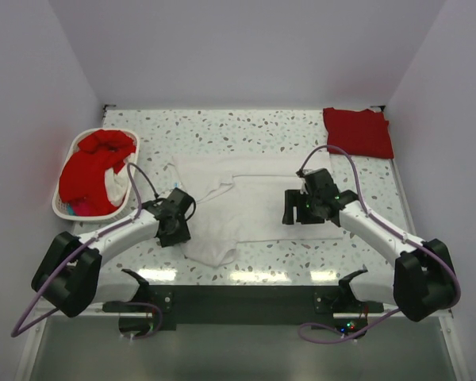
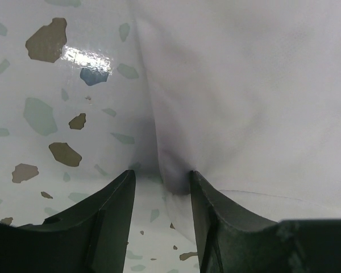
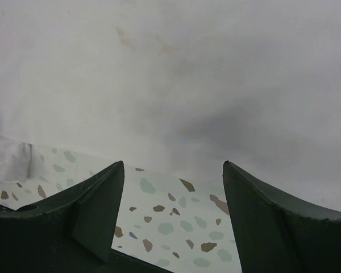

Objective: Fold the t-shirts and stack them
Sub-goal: Fold the tshirt

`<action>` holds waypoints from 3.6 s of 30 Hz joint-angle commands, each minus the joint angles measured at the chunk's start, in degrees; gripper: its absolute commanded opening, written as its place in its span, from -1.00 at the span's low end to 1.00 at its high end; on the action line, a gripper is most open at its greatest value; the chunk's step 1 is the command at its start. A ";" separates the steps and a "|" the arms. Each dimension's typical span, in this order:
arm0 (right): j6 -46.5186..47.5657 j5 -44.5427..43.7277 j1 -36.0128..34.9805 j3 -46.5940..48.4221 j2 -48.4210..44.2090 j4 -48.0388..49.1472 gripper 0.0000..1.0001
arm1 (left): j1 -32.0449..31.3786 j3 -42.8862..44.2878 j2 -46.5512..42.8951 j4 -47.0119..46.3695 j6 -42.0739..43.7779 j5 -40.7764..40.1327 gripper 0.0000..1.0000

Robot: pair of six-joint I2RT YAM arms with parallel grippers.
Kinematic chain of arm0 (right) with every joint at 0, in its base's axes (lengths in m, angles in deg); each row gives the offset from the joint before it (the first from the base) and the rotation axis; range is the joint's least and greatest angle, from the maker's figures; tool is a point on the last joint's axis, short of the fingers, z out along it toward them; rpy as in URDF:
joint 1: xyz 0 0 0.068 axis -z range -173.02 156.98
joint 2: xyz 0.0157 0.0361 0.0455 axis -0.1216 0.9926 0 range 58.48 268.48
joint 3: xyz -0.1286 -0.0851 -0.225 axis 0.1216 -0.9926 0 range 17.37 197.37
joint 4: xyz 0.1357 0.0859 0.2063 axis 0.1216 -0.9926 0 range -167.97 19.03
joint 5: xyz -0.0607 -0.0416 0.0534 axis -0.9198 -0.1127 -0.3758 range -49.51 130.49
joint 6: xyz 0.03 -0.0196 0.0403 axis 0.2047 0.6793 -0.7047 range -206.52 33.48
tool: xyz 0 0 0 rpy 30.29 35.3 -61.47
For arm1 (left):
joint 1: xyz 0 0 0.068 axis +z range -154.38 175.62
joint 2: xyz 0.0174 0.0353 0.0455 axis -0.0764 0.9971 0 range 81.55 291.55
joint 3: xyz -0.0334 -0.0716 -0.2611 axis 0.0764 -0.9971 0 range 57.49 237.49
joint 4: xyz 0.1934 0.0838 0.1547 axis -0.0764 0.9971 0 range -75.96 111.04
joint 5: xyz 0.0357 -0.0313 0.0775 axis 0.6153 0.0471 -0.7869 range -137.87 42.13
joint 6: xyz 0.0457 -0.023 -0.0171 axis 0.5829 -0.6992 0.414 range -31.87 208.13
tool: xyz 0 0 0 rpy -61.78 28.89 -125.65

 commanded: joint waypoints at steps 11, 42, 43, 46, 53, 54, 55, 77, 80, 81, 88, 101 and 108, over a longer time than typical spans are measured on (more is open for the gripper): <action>-0.01 -5.88 -0.10 -0.80 -4.66 -2.12 0.47 | -0.68 -2.05 1.35 -0.78 -3.82 -1.20 -0.63; -18.03 -13.72 24.25 -5.98 -4.93 -15.57 0.15 | -0.68 -4.94 -12.10 -0.34 -3.99 -3.13 -1.00; -18.29 -13.71 24.16 -6.42 -4.84 -15.30 0.15 | -0.68 -5.03 -12.36 -0.43 -3.99 -3.05 -1.00; -18.74 -13.19 24.34 -7.39 -4.49 -14.69 0.09 | -0.68 -5.21 -12.63 -0.51 -3.99 -3.22 -1.00; -19.26 -12.13 24.25 -8.35 -3.25 -12.58 0.02 | -0.68 -5.38 -12.63 -1.04 -4.08 -3.04 -1.00; -19.35 -12.04 24.34 -8.53 -3.34 -12.31 0.02 | -0.68 -5.38 -12.63 -1.13 -4.08 -3.04 -1.00; -19.35 -11.96 24.25 -8.88 -3.52 -12.05 0.02 | -0.68 -5.47 -12.63 -1.13 -4.17 -3.04 -1.00; -17.86 -11.69 24.25 -8.10 -4.75 -15.56 -0.98 | -0.68 -3.20 -14.30 2.64 -4.52 -4.36 -1.00; -17.16 -10.55 24.34 -6.07 -5.19 -17.14 -1.00 | -0.59 -0.91 -14.30 4.14 -3.56 -4.80 -1.00; -16.81 -10.37 24.34 -5.46 -5.01 -17.41 -1.00 | -0.59 -0.20 -13.95 4.84 -3.38 -4.89 -1.00; -11.98 -8.97 24.25 3.41 -1.24 -19.43 -1.00 | 1.34 6.91 -9.38 6.08 1.10 -6.30 -1.00; -8.63 -8.62 24.34 11.77 8.60 -14.87 -1.00 | 11.54 17.02 3.18 0.28 12.97 -2.08 -1.00; -8.72 -8.96 24.34 15.98 13.61 -13.02 -1.00 | 12.41 20.89 9.07 -1.57 14.64 -2.08 -1.00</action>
